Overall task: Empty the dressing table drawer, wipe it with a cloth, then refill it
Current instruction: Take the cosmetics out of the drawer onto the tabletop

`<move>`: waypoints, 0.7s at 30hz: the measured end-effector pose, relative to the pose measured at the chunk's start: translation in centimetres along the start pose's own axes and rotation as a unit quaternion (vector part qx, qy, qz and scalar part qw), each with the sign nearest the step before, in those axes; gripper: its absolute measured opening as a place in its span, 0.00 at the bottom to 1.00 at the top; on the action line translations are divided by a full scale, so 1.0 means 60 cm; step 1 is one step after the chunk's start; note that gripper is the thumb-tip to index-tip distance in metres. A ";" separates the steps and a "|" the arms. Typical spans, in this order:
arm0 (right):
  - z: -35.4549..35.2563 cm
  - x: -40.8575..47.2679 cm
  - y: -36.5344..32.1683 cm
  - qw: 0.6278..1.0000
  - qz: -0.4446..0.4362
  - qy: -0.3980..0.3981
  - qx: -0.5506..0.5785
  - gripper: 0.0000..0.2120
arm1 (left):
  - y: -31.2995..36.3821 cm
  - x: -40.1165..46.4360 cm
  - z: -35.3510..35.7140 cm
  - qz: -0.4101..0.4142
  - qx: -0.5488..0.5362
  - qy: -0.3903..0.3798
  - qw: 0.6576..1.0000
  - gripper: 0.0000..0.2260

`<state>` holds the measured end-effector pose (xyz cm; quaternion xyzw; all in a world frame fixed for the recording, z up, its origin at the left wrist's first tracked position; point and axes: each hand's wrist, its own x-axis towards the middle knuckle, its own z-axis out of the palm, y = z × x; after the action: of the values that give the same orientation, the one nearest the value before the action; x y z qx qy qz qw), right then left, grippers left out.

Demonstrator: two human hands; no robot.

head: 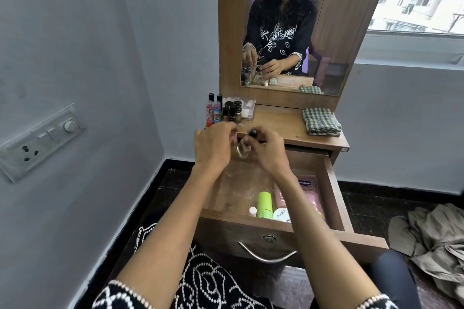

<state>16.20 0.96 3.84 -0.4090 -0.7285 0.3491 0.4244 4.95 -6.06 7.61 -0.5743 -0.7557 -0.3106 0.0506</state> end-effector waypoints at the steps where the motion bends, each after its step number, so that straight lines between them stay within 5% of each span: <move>1: -0.007 0.014 -0.007 1.000 0.000 0.013 0.011 0.03 | 0.007 0.014 -0.002 0.006 -0.008 0.012 1.000 0.09; 6: -0.024 0.087 -0.025 0.997 0.024 0.074 -0.010 0.06 | 0.021 0.076 0.004 -0.009 -0.029 0.032 0.999 0.12; 21: 0.011 0.179 -0.003 0.992 0.048 0.041 -0.106 0.07 | 0.015 0.129 0.056 -0.007 -0.013 0.005 1.000 0.15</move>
<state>12.28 10.34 7.30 -0.5007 -0.7226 0.2726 0.3909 4.10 2.29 8.64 -0.5681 -0.7553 -0.3239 0.0445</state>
